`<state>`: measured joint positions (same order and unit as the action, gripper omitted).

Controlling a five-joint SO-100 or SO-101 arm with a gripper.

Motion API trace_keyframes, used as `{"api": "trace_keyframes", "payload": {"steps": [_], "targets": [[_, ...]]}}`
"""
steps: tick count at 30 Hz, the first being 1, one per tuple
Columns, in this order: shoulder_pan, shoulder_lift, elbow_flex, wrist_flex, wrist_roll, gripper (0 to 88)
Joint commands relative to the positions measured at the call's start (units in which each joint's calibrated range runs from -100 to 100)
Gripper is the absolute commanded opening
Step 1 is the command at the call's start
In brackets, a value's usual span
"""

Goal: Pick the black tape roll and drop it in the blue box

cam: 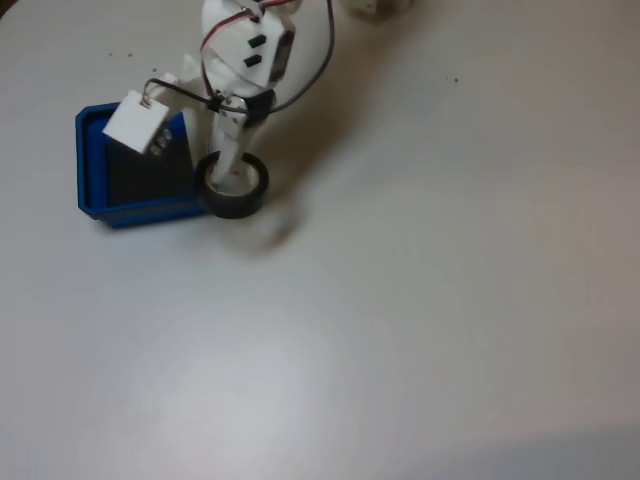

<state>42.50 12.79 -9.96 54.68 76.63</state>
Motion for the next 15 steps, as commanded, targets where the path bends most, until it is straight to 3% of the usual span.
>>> {"api": "trace_keyframes", "payload": {"steps": [1,15], "targets": [[3.76,-4.42,-4.87,-0.72,0.24,0.4],[14.8,-3.59,-4.6,-0.72,0.24,0.4]]}}
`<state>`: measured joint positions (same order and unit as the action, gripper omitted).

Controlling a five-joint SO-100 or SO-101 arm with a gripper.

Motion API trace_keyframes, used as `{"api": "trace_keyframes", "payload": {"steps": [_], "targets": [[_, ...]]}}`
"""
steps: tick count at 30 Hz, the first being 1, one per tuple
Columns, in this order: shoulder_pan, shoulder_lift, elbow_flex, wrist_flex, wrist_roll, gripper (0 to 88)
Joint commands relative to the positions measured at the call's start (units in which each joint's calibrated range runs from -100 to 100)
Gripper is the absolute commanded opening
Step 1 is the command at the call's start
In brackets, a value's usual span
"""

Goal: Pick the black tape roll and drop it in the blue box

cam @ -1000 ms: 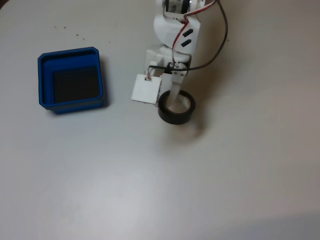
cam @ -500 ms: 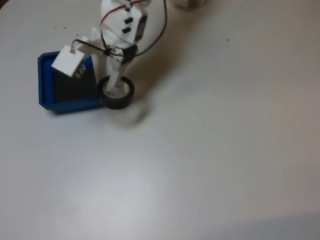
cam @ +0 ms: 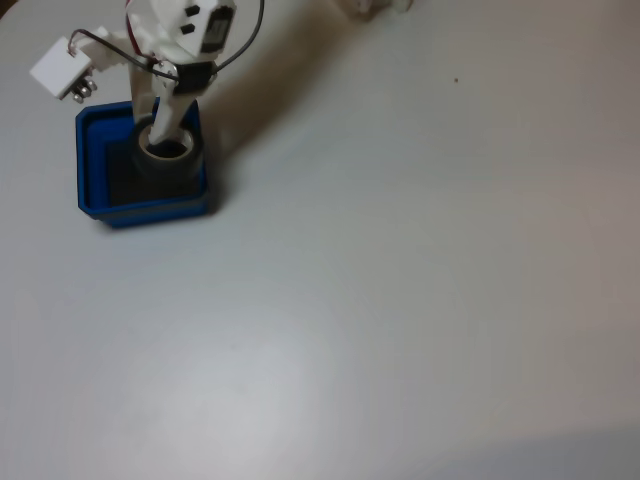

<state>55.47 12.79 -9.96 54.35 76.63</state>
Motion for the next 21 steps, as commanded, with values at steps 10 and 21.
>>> {"api": "trace_keyframes", "payload": {"steps": [10,21], "targets": [[5.55,2.77,-4.78,-0.39,0.24,0.4],[5.94,5.61,-4.78,-0.39,0.24,0.4]]}}
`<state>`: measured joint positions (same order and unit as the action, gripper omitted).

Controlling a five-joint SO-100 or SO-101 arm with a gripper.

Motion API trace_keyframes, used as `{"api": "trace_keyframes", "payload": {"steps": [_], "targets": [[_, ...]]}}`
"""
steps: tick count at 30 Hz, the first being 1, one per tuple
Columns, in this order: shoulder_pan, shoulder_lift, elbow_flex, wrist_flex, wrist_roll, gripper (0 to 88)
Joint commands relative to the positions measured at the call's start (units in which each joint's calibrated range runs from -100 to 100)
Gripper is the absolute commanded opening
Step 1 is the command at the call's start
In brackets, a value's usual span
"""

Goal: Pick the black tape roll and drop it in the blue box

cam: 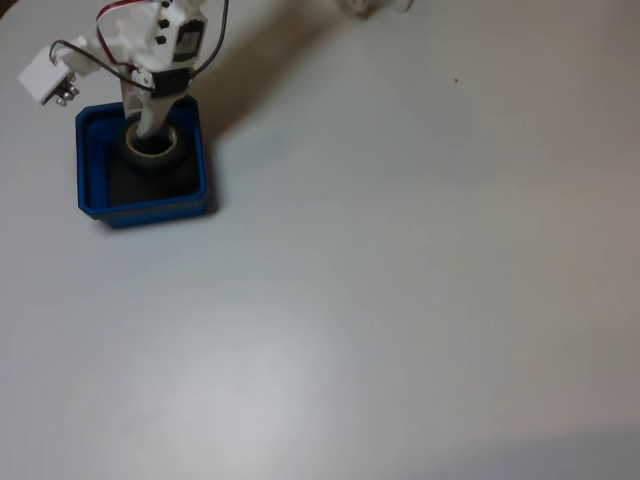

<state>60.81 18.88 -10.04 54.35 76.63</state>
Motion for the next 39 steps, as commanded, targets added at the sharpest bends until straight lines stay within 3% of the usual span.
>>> {"api": "trace_keyframes", "payload": {"steps": [1,39], "targets": [[0.6,-0.15,-4.69,-0.39,0.24,0.4],[1.67,5.78,-4.69,-5.09,0.33,0.5]]}}
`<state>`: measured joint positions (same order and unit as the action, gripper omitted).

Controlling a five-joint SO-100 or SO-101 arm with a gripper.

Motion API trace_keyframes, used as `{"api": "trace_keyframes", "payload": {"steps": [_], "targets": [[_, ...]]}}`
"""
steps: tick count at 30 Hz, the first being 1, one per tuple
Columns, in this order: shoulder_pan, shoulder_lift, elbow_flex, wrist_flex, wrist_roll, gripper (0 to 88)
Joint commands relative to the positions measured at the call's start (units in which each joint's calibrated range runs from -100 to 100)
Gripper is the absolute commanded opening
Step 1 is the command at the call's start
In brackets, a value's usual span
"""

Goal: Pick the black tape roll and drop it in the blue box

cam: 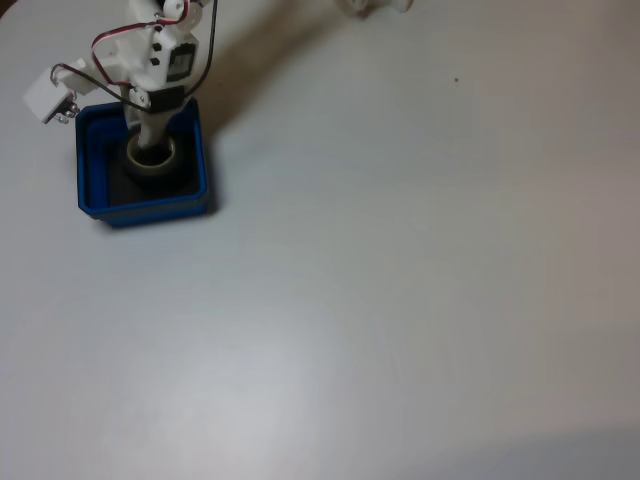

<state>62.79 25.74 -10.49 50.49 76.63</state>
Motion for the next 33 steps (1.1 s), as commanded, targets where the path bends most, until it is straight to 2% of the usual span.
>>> {"api": "trace_keyframes", "payload": {"steps": [1,16,24,33], "targets": [[-0.41,-1.08,-4.24,-1.24,0.33,0.5],[-1.58,-0.99,-4.24,-1.24,0.51,1.4],[-1.68,-0.99,-4.24,-1.24,0.51,12.4],[-1.68,-0.99,-4.24,-1.24,0.51,12.9]]}}
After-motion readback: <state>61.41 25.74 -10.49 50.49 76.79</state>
